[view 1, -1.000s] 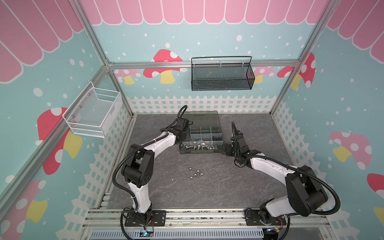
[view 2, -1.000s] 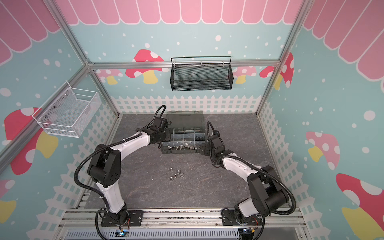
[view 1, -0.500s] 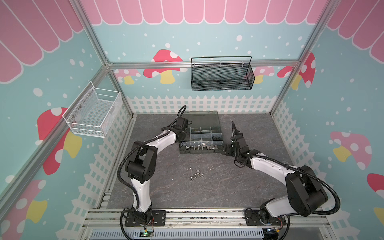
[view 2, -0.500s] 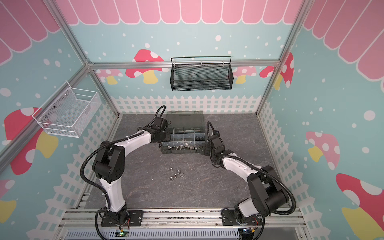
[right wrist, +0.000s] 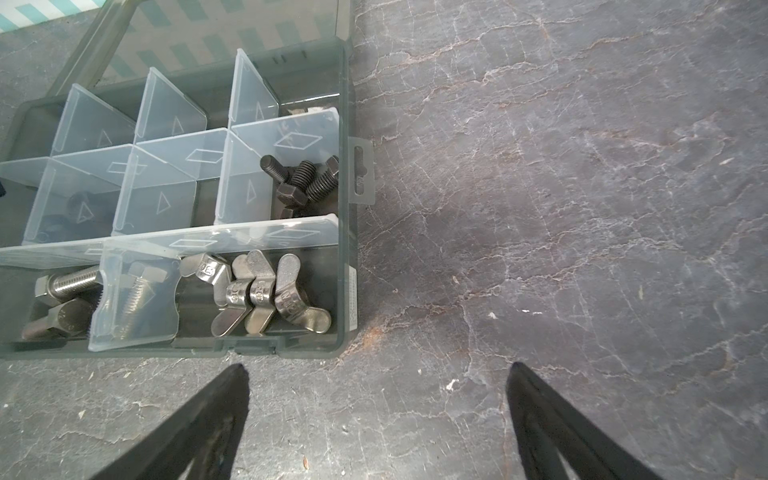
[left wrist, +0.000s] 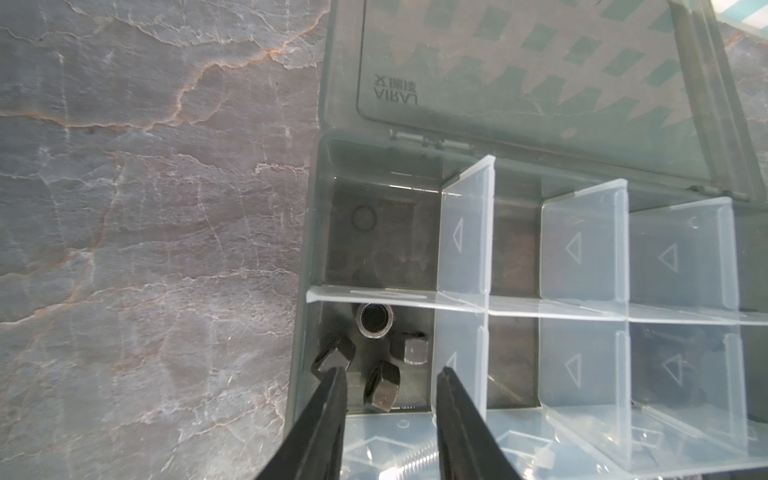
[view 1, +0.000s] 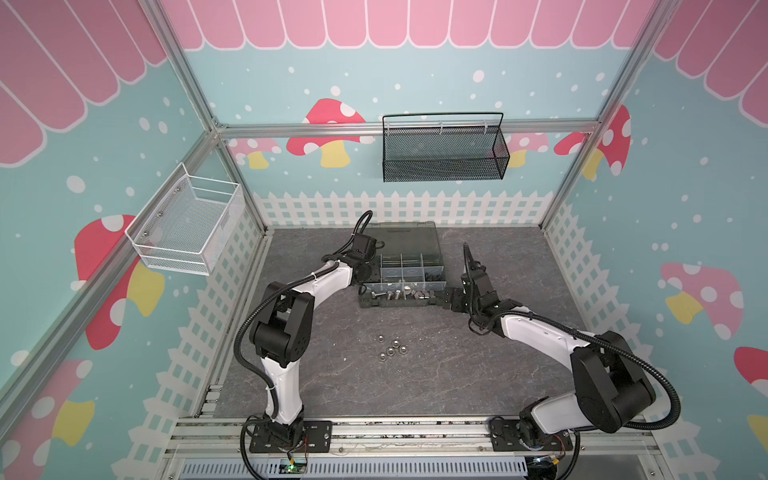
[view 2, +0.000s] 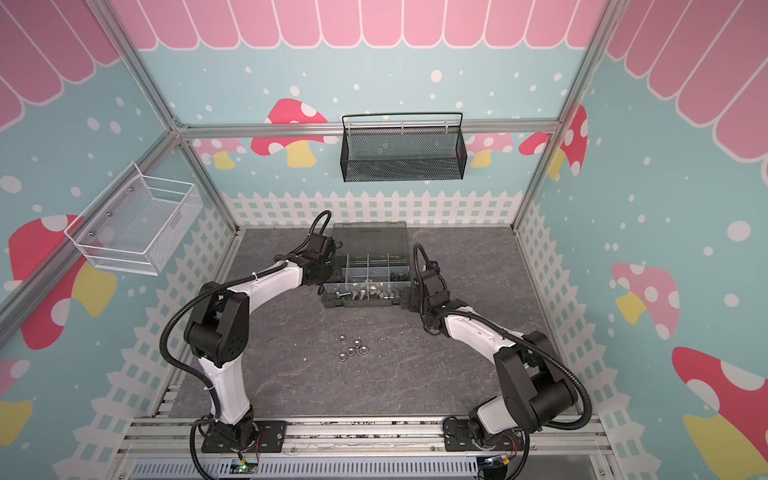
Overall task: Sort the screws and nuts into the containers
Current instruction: 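Open the left gripper to release the nut among the other black nuts, then withdraw the left gripper toward the robot while the right gripper moves toward the silver nuts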
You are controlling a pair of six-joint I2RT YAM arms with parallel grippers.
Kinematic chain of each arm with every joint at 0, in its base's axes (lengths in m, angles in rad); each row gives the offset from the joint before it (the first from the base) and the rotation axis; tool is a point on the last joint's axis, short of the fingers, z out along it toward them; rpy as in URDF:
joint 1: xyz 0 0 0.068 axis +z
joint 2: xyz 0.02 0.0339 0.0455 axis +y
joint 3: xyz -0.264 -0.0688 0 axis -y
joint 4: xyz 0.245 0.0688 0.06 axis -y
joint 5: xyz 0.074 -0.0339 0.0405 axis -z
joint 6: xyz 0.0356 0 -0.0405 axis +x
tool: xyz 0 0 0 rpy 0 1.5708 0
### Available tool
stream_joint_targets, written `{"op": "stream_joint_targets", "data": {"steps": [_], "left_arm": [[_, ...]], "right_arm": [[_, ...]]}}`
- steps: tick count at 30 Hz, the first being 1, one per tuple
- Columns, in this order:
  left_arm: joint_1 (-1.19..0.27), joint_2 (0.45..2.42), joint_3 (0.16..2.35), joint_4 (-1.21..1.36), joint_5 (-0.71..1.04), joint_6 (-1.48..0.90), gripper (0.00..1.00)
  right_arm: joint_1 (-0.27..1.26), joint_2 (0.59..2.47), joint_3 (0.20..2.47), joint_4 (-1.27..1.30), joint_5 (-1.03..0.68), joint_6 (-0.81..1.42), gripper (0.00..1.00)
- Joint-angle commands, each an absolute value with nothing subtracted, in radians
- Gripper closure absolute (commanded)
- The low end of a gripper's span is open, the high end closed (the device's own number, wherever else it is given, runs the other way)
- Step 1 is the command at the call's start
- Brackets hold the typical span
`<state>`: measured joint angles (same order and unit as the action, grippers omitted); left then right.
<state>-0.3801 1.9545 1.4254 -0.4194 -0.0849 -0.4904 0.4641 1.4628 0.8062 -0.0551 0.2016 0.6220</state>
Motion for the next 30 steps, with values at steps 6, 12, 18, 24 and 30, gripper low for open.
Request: {"op": "stream_joint_targets", "data": {"steps": [6,12,18,24,30], "left_arm": [[-0.377,1.816,1.36,-0.39,-0.075,-0.502,0.56],[-0.378,1.673,1.24,-0.361,-0.089,-0.512,0.4],[-0.377,1.538,1.132,-0.346,-0.109,-0.521,0.21],[-0.379,1.404,1.028,-0.336,-0.137,-0.54,0.0],[-0.378,1.269,0.929,-0.336,-0.163,-0.555,0.0]], "right_arm": [[0.461,1.456,0.812,-0.062,0.197,0.628,0.02],[0.462,1.453,0.81,-0.062,0.192,0.626,0.02],[0.462,1.433,0.806,-0.068,0.192,0.622,0.02],[0.462,1.426,0.805,-0.065,0.181,0.622,0.02],[0.463,1.418,0.797,-0.042,0.146,0.607,0.02]]}}
